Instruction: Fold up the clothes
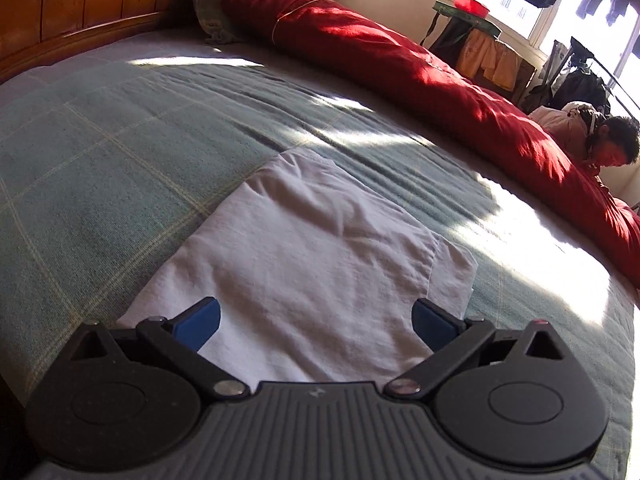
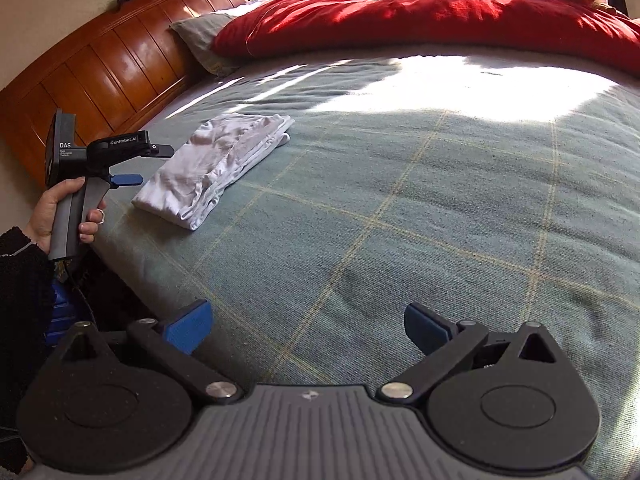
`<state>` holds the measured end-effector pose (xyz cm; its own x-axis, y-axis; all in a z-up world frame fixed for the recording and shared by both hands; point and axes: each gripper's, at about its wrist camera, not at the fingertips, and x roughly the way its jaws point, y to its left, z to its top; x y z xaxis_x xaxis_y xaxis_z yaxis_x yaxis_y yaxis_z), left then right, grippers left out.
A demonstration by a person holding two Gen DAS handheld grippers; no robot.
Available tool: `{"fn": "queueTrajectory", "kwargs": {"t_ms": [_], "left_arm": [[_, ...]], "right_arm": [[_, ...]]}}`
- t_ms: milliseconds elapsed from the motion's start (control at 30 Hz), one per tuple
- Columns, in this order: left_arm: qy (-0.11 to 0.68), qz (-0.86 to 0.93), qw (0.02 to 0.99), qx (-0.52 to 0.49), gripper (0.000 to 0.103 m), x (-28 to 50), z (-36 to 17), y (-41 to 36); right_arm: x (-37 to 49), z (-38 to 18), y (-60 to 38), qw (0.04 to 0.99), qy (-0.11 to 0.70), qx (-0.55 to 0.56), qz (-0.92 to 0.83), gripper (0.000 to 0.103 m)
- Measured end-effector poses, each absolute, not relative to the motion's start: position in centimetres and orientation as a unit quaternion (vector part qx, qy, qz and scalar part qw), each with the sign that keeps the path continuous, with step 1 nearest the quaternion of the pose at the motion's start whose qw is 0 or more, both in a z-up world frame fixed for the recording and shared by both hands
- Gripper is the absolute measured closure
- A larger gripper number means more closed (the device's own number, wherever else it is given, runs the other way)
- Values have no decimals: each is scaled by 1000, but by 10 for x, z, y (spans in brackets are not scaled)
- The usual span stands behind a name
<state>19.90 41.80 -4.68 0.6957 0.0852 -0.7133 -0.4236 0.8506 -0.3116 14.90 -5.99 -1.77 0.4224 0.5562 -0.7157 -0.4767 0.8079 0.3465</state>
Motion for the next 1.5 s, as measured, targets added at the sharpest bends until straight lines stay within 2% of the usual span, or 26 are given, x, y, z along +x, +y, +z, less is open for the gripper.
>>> {"fn": "queueTrajectory", "kwargs": {"t_ms": [133, 267, 533, 833, 1133, 1500], "left_arm": [[379, 170, 868, -272, 2, 203, -68, 439], [378, 205, 863, -266, 2, 190, -73, 443], [328, 234, 913, -70, 1, 142, -6, 362], [284, 238, 929, 8, 0, 73, 24, 263], [292, 221, 930, -31, 0, 10, 24, 209], [303, 241, 919, -71, 0, -40, 30, 172]], "right_arm": [[155, -23, -62, 842, 448, 45, 298, 0], [160, -26, -66, 843, 451, 50, 289, 0], [157, -24, -61, 838, 450, 52, 305, 0], [127, 1, -23, 832, 409, -2, 374, 0], [91, 20, 12, 830, 367, -60, 417, 0], [44, 2, -9, 849, 367, -71, 374, 0]]}}
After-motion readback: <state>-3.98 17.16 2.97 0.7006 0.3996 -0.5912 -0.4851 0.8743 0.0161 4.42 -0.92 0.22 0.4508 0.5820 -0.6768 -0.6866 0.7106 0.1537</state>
